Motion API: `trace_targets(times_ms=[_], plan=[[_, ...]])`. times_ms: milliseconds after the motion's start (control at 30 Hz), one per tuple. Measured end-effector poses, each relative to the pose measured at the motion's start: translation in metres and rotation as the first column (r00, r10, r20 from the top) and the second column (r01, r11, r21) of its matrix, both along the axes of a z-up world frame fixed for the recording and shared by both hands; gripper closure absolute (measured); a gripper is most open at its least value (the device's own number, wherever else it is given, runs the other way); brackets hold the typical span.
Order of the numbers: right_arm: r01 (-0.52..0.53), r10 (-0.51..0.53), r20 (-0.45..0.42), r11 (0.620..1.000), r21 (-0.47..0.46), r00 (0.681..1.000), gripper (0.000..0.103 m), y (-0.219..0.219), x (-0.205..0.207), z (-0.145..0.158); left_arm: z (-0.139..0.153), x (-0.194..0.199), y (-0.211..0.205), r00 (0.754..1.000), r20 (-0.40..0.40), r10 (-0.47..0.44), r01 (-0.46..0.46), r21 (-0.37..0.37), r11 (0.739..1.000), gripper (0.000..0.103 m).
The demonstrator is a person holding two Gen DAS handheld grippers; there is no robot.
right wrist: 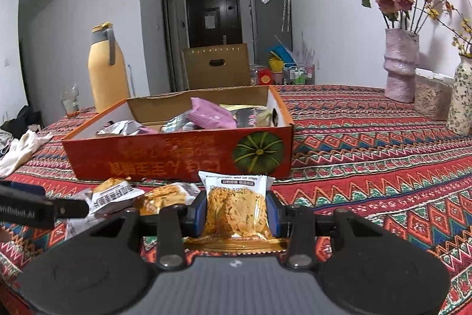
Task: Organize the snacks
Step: 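Grasp a golden cookie packet with the right gripper while the left gripper grasps a white packet, then carry both packets over the box and open both grippers to drop them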
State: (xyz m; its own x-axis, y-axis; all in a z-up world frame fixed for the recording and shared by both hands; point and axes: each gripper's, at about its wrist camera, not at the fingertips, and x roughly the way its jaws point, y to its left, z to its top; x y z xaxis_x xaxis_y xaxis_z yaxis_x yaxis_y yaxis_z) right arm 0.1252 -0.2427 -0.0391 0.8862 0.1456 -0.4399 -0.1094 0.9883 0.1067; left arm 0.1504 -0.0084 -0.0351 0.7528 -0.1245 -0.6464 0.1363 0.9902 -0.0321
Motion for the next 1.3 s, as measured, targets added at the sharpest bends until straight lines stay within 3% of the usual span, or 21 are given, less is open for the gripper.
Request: trace_targets(times_ms=[267, 467, 533, 600, 900, 1300], plan=[[0.002, -0.002, -0.007, 1.0, 0.012, 1.0, 0.063, -0.001, 0.002, -0.003, -0.013, 0.002, -0.019, 0.996, -0.039, -0.079, 0.082, 0.075, 0.994, 0.0], [-0.002, 0.002, -0.009, 1.0, 0.018, 1.0, 0.063, -0.001, 0.002, -0.004, -0.015, 0.007, -0.023, 0.996, -0.042, -0.081, 0.084, 0.075, 0.994, 0.0], [-0.003, 0.004, -0.01, 1.0, 0.019, 1.0, 0.063, -0.002, 0.002, -0.004, -0.016, 0.007, -0.023, 0.996, -0.041, -0.083, 0.086, 0.077, 0.993, 0.005], [-0.005, 0.005, -0.011, 1.0, 0.021, 1.0, 0.063, -0.002, 0.002, -0.005, -0.018, 0.008, -0.024, 0.995, -0.049, -0.09, 0.094, 0.076, 0.993, 0.019], [-0.013, 0.013, -0.005, 1.0, 0.025, 1.0, 0.063, -0.001, -0.002, -0.003, -0.015, 0.005, -0.022, 0.994, -0.04, -0.1, 0.101, 0.043, 0.994, 0.038], [-0.017, 0.017, 0.015, 0.999, 0.027, 1.0, 0.063, -0.001, -0.01, 0.002, -0.003, -0.006, -0.019, 0.996, 0.005, -0.086, 0.086, 0.031, 0.996, 0.041]])
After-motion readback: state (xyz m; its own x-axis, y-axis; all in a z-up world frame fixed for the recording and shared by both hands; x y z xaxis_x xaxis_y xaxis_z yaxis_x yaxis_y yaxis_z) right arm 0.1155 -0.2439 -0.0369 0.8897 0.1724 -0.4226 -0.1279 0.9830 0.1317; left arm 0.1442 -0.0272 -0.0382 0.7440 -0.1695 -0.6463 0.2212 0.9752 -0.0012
